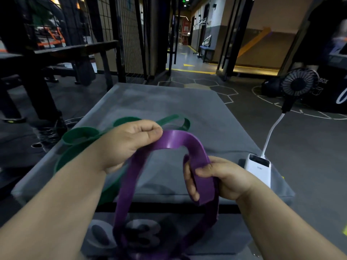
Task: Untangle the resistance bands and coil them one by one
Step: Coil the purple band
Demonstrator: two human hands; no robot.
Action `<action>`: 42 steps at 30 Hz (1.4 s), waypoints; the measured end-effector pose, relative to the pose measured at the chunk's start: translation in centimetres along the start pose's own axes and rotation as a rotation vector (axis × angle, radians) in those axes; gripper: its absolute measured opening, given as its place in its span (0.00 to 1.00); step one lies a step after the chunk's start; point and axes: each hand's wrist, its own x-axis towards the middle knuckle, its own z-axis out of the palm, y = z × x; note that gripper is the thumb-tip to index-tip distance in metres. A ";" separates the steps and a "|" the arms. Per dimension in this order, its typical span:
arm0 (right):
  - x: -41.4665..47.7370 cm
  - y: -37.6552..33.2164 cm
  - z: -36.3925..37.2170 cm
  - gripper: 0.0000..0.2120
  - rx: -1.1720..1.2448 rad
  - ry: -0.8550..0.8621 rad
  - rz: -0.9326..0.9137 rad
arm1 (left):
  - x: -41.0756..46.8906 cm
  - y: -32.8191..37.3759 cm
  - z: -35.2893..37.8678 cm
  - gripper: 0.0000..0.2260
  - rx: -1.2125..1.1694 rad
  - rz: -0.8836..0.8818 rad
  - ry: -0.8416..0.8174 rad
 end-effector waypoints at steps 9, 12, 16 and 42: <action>0.4 0.5 0.7 0.10 0.210 -0.291 -0.084 | 1.2 -2.9 2.8 0.13 -0.022 -0.143 0.121; 0.6 0.1 1.3 0.12 0.334 -0.337 -0.157 | 1.5 -4.3 4.3 0.12 0.062 -0.179 0.110; 0.5 -0.7 1.4 0.19 0.442 -0.308 -0.167 | 0.8 -5.2 5.3 0.39 0.003 -0.186 -0.041; -0.4 -4.4 0.4 0.09 0.626 -0.039 -0.432 | 0.6 -8.6 5.2 0.29 0.185 -0.371 -0.415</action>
